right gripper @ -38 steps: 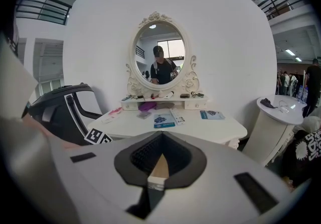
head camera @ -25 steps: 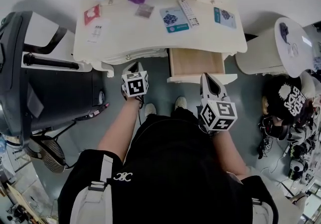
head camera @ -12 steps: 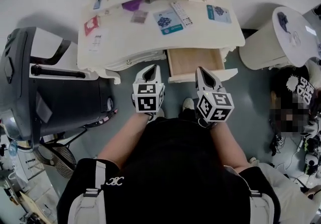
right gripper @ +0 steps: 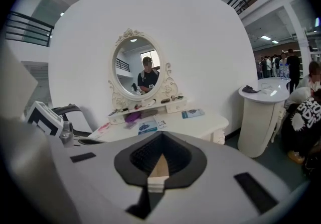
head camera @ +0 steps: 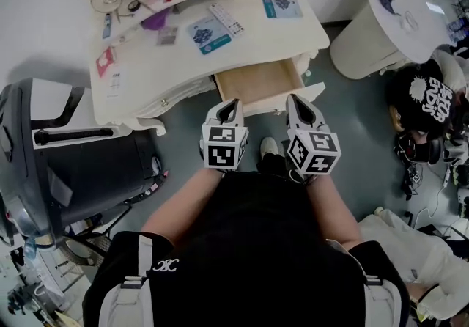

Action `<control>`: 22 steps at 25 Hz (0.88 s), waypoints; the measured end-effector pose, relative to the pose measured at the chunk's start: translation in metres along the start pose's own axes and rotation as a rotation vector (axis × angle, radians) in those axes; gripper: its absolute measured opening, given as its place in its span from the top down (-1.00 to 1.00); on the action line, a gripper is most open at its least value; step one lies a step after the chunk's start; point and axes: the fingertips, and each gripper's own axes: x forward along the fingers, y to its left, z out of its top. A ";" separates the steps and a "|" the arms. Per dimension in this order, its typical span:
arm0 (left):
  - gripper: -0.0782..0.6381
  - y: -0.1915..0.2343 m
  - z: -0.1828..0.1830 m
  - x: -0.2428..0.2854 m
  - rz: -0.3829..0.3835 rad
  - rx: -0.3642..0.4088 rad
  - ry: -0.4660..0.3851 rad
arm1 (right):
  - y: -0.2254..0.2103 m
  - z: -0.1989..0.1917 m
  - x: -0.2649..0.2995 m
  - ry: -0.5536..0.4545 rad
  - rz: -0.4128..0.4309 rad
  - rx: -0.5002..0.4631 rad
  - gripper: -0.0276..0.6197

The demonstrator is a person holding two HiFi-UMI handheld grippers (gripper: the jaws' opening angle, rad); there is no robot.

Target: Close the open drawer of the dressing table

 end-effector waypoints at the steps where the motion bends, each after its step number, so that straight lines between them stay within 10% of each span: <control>1: 0.76 -0.009 -0.001 0.006 -0.019 0.010 0.008 | -0.010 0.001 -0.004 -0.004 -0.020 0.009 0.88; 22: 0.57 -0.111 -0.123 0.105 -0.276 -0.066 0.404 | -0.118 -0.040 -0.065 0.052 -0.252 0.145 0.88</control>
